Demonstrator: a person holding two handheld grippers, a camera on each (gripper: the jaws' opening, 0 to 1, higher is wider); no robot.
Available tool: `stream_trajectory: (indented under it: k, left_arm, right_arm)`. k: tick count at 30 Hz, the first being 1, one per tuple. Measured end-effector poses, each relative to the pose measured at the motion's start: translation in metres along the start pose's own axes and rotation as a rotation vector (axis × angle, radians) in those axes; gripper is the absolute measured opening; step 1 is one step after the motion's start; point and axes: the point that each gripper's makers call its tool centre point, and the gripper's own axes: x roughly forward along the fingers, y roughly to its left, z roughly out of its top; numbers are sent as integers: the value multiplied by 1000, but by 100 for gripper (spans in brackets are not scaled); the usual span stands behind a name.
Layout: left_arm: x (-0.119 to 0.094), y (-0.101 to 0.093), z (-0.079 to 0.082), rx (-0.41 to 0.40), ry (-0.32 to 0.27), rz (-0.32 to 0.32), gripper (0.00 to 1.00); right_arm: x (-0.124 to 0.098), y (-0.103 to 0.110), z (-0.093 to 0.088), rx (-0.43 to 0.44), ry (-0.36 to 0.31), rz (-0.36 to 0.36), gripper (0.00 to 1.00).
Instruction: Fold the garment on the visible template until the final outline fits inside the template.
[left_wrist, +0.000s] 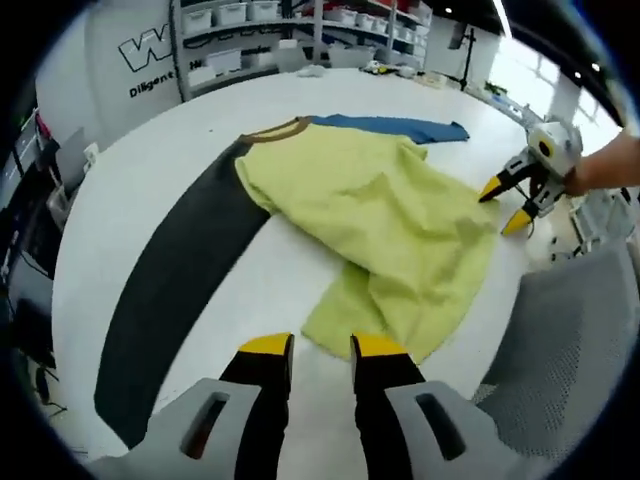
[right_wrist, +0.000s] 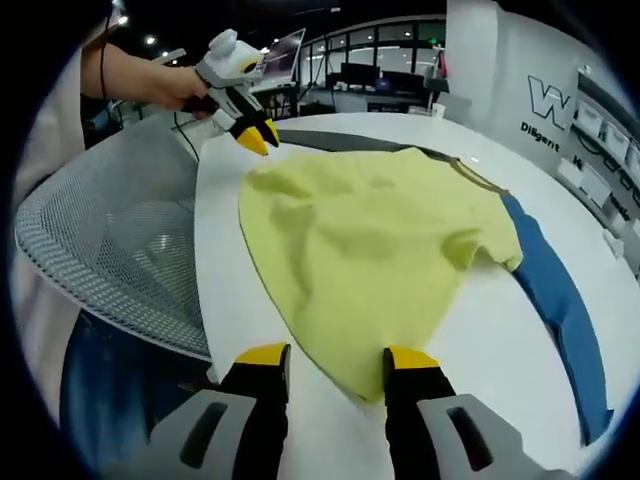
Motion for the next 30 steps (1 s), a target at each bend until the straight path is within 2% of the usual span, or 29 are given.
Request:
stream_trajectory:
  k: [1,4,5,9,10,13,16,20,21,23,26,28,30]
  left_arm:
    - [7,2,1,1,19,-10,25]
    - [18,0,11,24,24,-42,22]
    - [23,-8,6,21,64,-97,19]
    - [30,-8,-5,76,133,-94,4]
    - [29,-9,-1,31,93,-101,4]
    - [19,-12,-11,-17,131,-118,3]
    - [-1,-16,-18,-84,126,-108,3]
    - [-26,-22,-34,-258,101,-100,3]
    - [-31,-25,-43,-295,100,-99,3]
    - [-38,-29,-57,-313,103,-82,3]
    - [-43,-32,-66,-362,72,-47,3]
    - [-46,-38,-72,-432,72,-50,3]
    - [-48,-41,-75,-431,66,-45,3]
  right_arm:
    - [0,0,0,2,0,0,33]
    - [0,-1,0,5,-1,-1,32]
    - [0,-2,0,5,1,-2,32]
    - [-1,-2,-1,4,7,-4,31]
    - [-1,-2,-1,5,8,-5,31]
    - [-2,-3,-2,8,9,-8,31]
    - [-3,-4,-3,4,12,-14,30]
    - [-3,-5,-3,-2,13,-21,28]
    - [-4,-5,-4,-4,15,-23,28]
    - [-5,-5,-4,-6,18,-26,27]
    - [-6,-5,-6,-10,21,-26,24]
    - [-9,-5,-9,-23,49,-28,17]
    - [-11,-4,-12,-36,70,-32,10]
